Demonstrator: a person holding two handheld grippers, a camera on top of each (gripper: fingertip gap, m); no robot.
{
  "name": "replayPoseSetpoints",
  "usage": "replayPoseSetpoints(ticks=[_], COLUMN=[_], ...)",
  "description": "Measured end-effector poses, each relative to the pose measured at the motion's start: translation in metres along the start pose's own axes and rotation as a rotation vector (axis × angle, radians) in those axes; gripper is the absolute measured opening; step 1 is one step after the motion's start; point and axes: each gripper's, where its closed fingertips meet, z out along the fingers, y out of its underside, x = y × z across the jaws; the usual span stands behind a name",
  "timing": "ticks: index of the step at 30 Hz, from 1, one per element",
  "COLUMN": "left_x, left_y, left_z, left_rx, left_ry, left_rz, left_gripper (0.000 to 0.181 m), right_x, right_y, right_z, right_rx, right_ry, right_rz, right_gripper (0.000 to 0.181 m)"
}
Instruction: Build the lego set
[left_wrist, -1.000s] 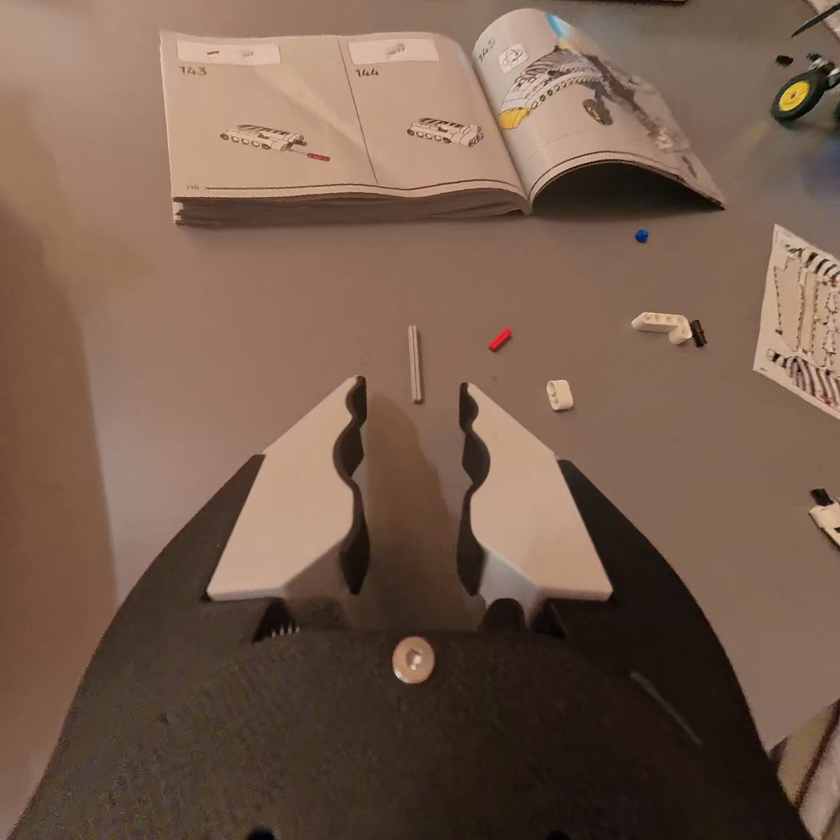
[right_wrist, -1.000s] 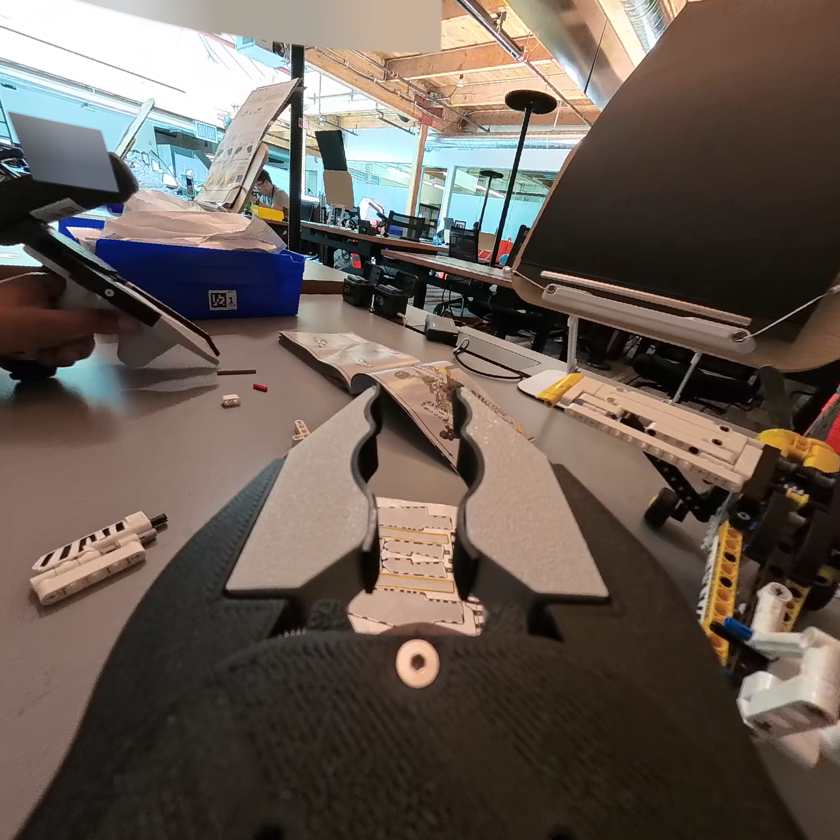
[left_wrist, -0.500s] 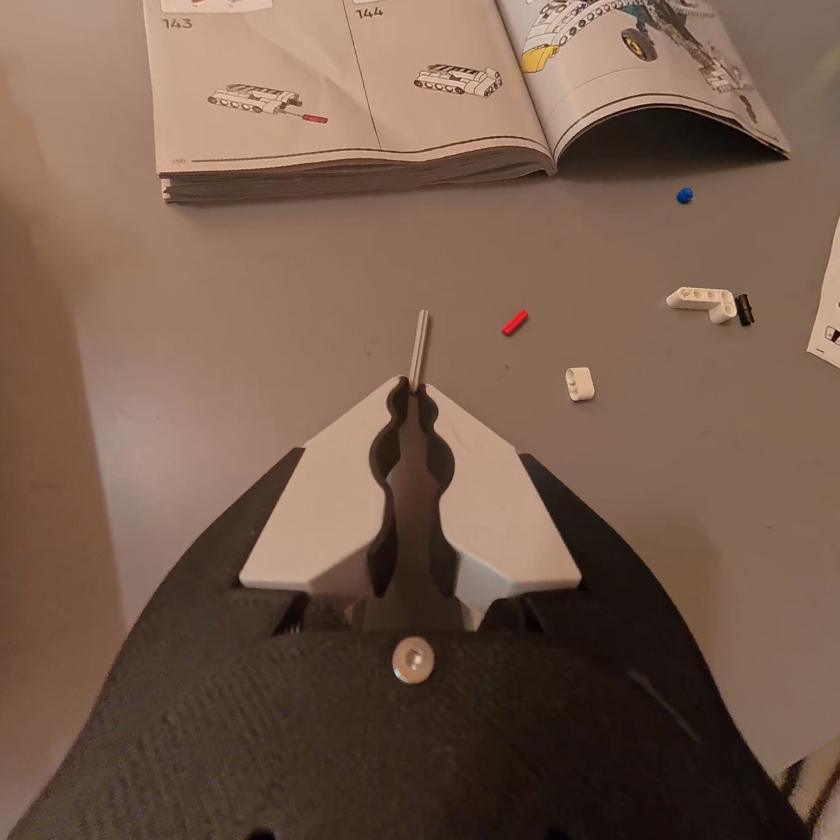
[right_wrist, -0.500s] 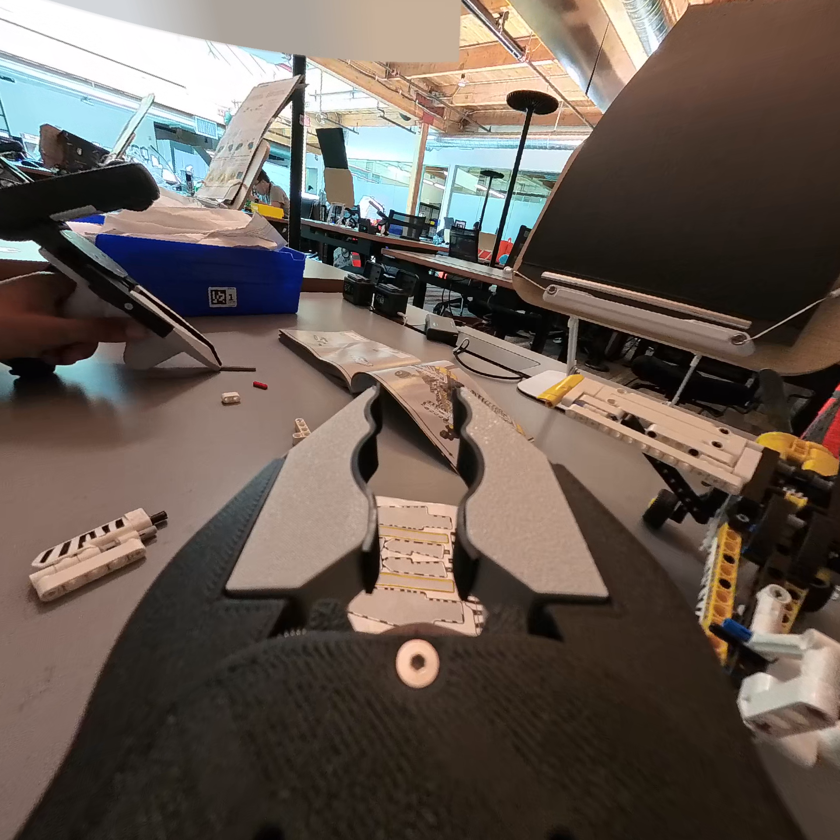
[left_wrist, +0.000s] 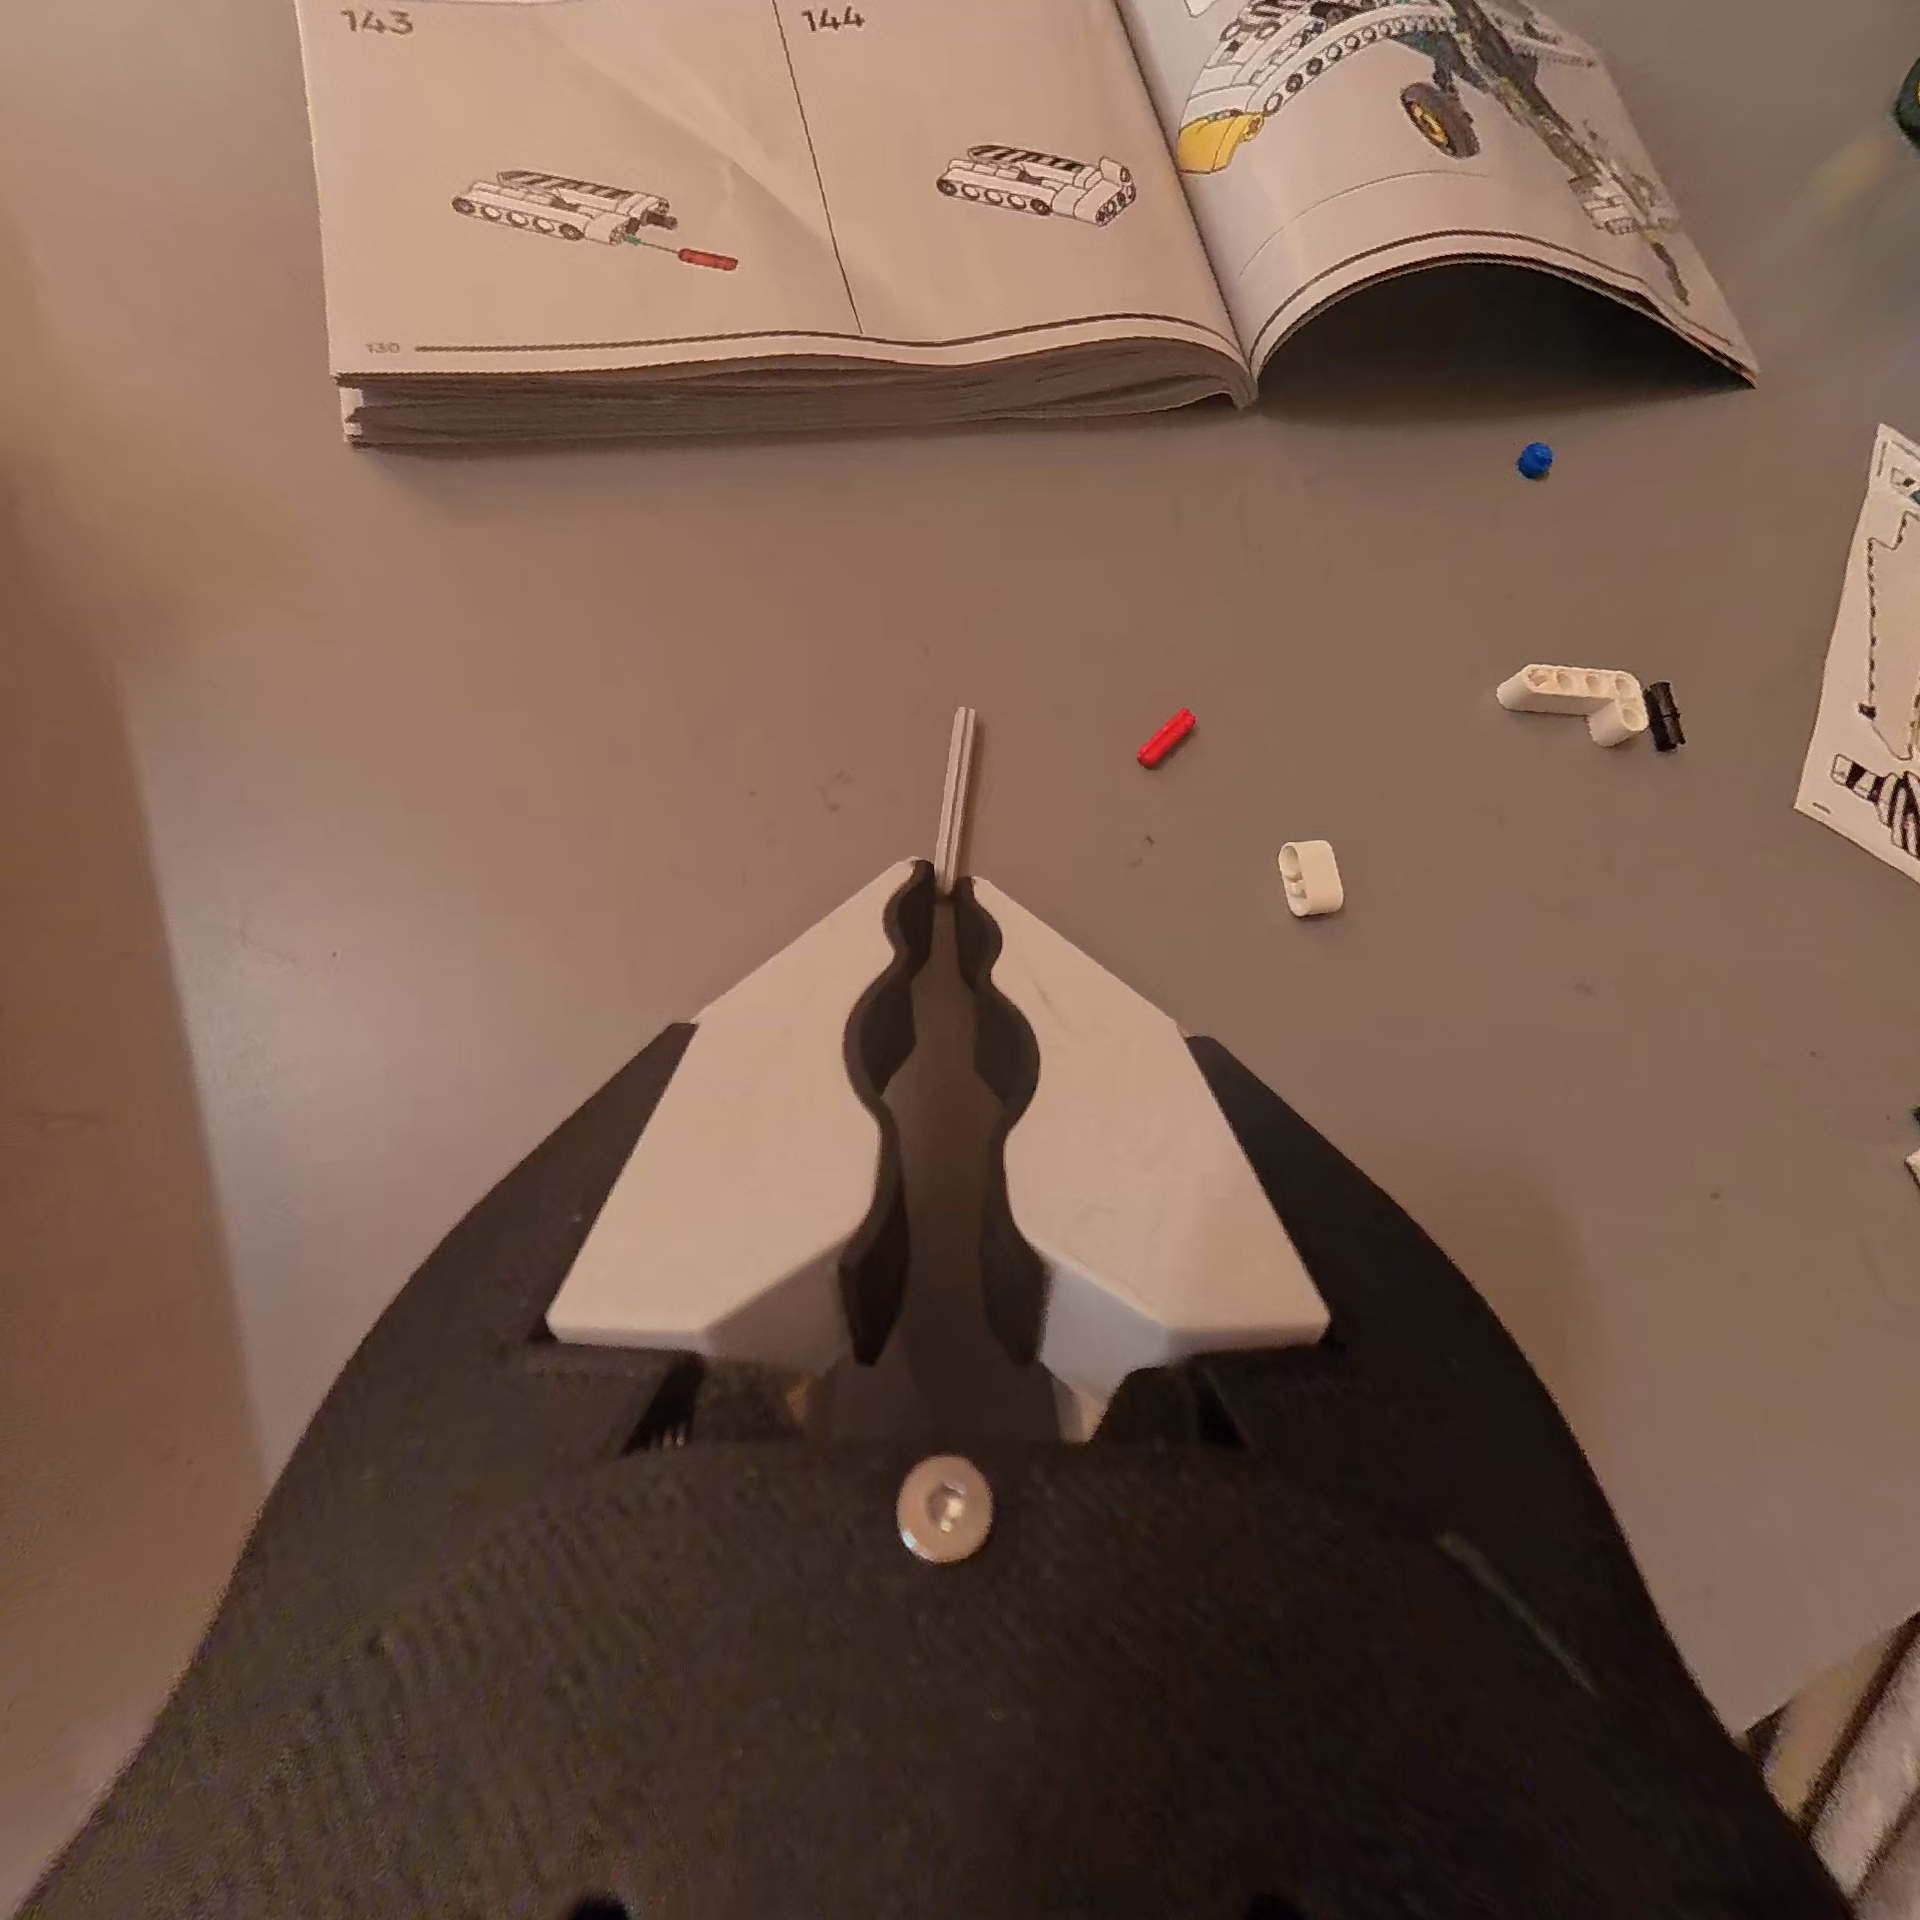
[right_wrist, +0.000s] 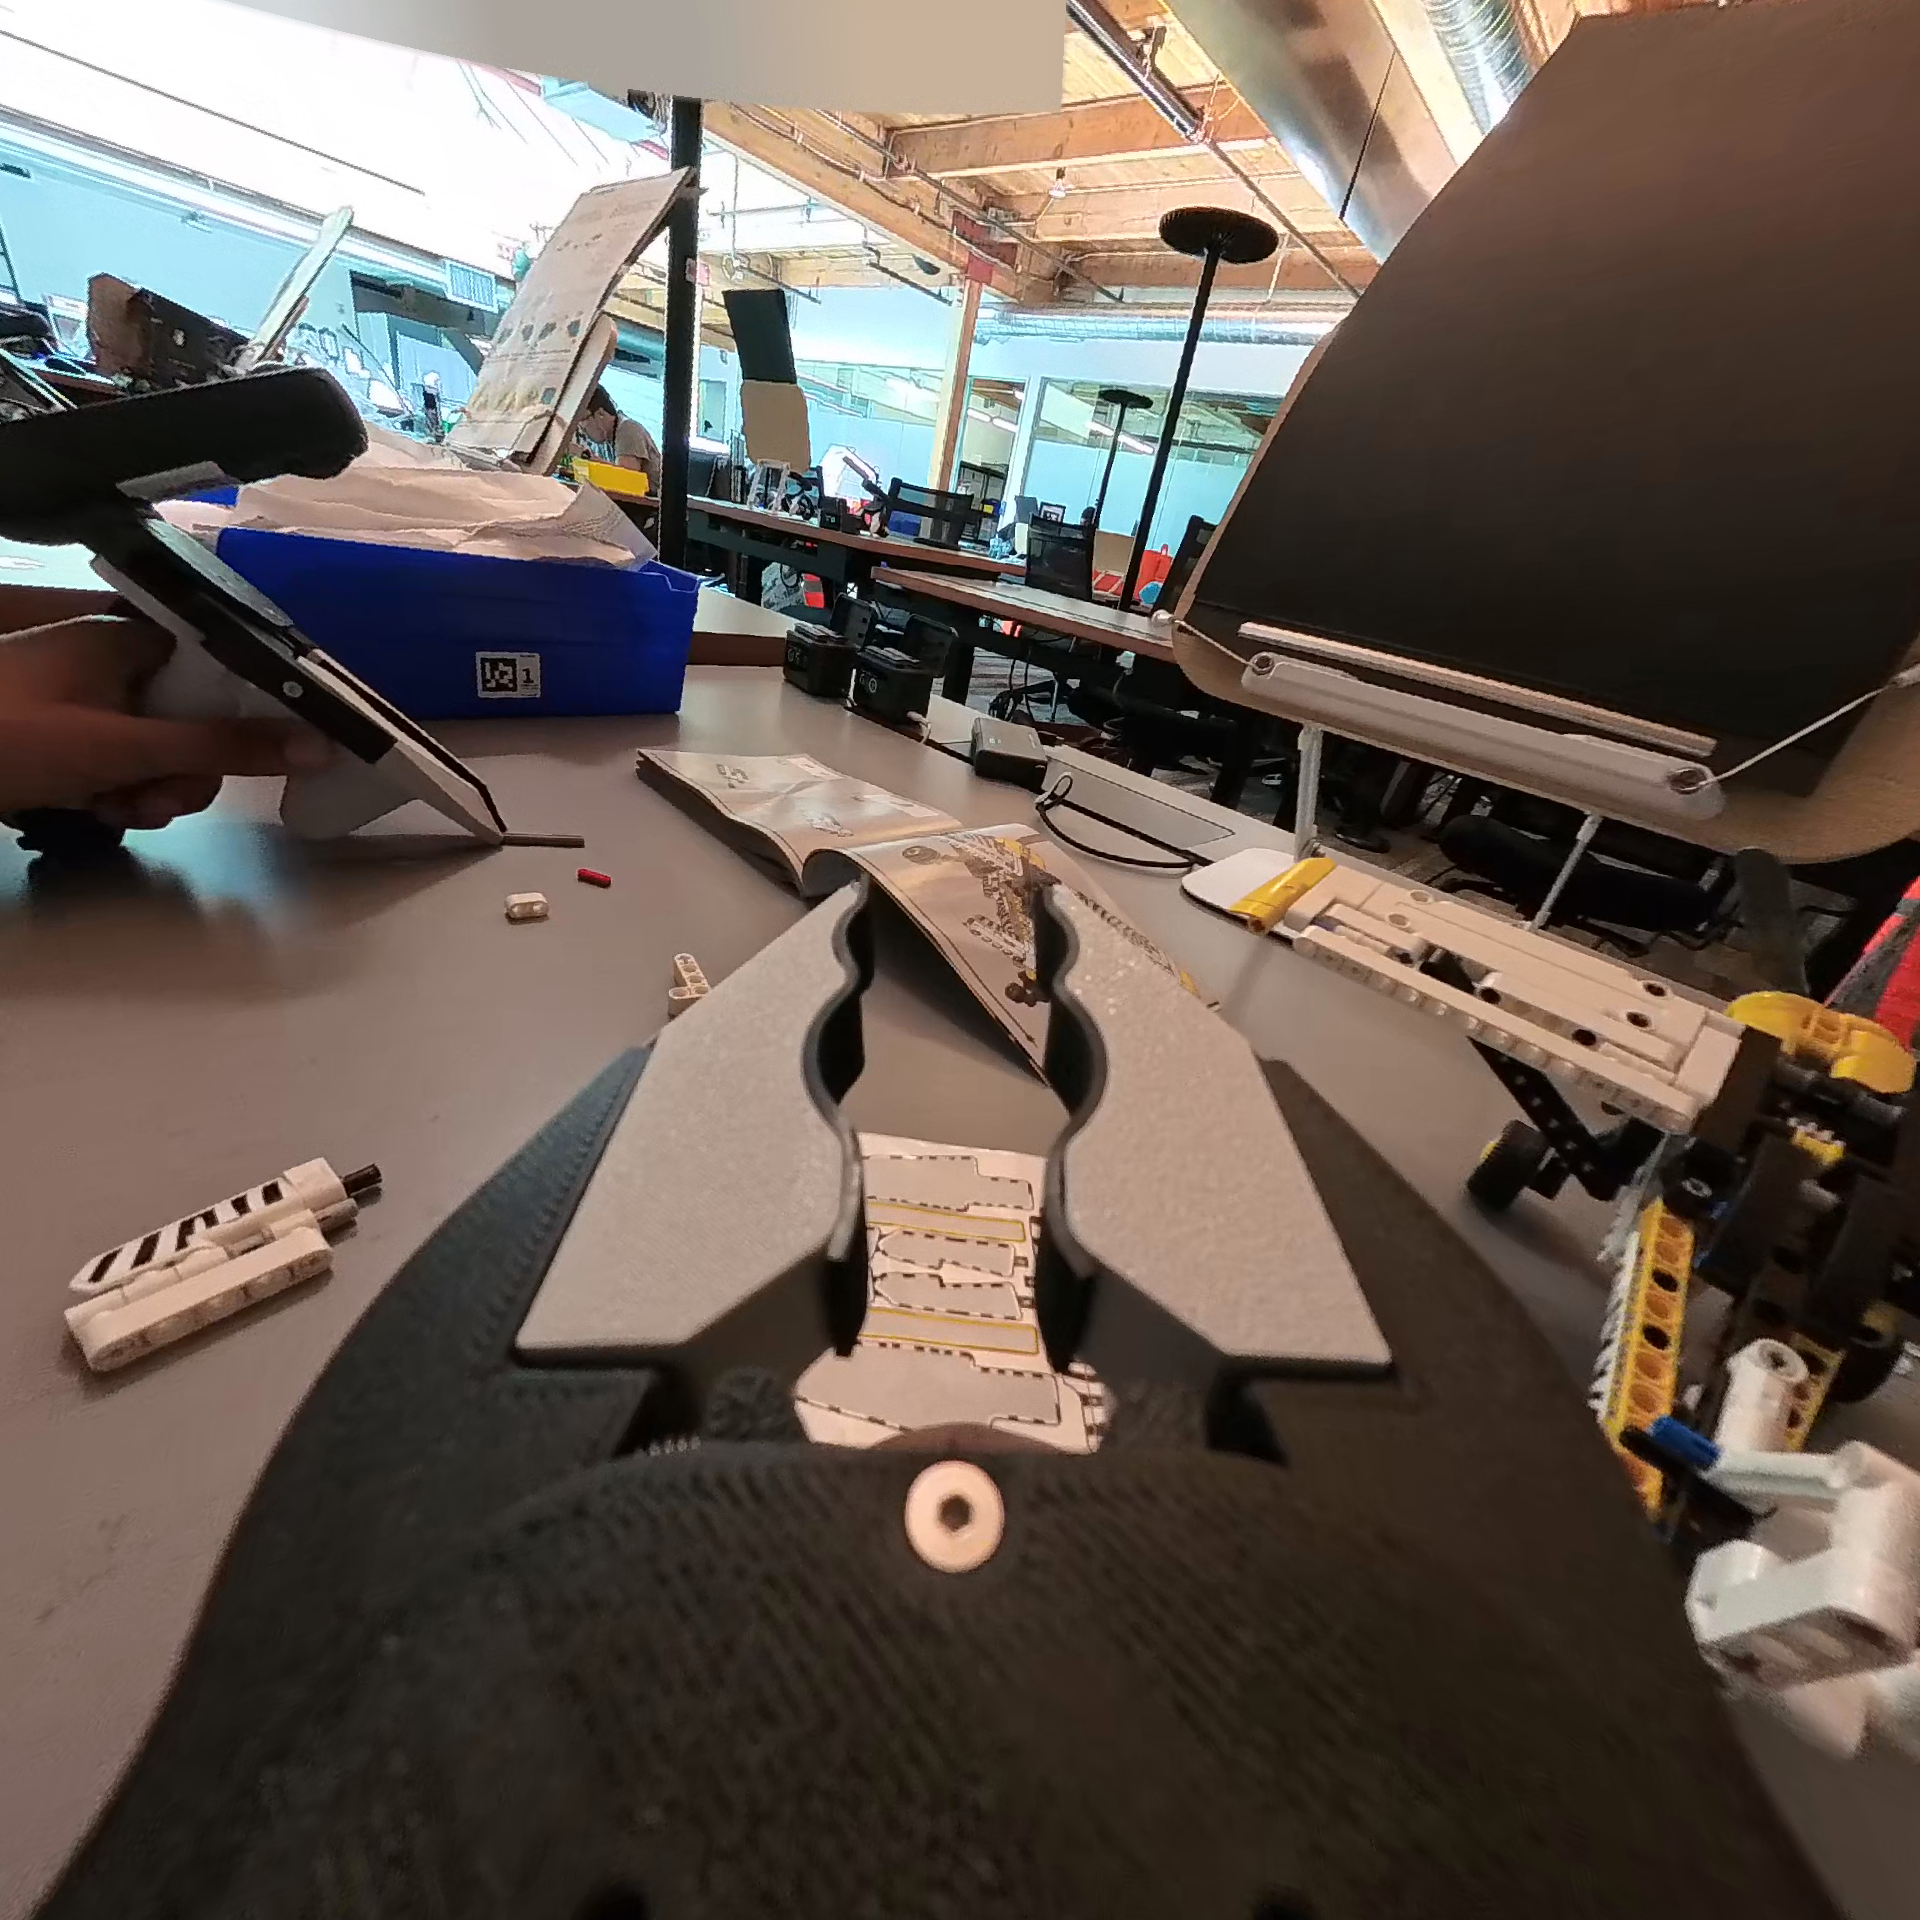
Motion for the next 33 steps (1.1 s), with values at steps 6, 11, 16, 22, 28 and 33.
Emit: replayPoseSetpoints(ticks=[6, 11, 16, 22, 28, 33], left_x=[-0.0003, -0.0005, -0.0005, -0.0002, -0.0002, -0.0003], left_y=[0.0002, 0.0005, 0.0006, 0.0008, 0.0006, 0.0005], left_z=[0.0002, 0.001, 0.0012, 0.0016, 0.0019, 0.002], left_rx=[-0.001, -0.007, -0.008, -0.01, -0.01, -0.01], left_ry=[-0.001, -0.053, -0.036, -0.025, -0.025, -0.021], left_rz=[-0.001, 0.055, 0.038, 0.03, 0.029, 0.027], left_gripper=[0.004, 0.004, 0.005, 0.005, 0.005, 0.005], right_x=[0.0001, 0.0009, 0.0013, 0.0016, 0.0019, 0.0017], right_y=[0.0004, 0.001, 0.0015, 0.0021, 0.002, 0.0015], right_z=[0.0, 0.0002, 0.0005, 0.0013, 0.0009, 0.0003], right_rx=[-0.003, -0.007, -0.011, -0.016, -0.016, -0.012], right_ry=[-0.001, -0.004, -0.005, -0.005, -0.005, -0.004], right_rz=[-0.002, 0.004, 0.005, 0.0, -0.002, -0.008], right_gripper=[0.029, 0.029, 0.029, 0.029, 0.029, 0.029])
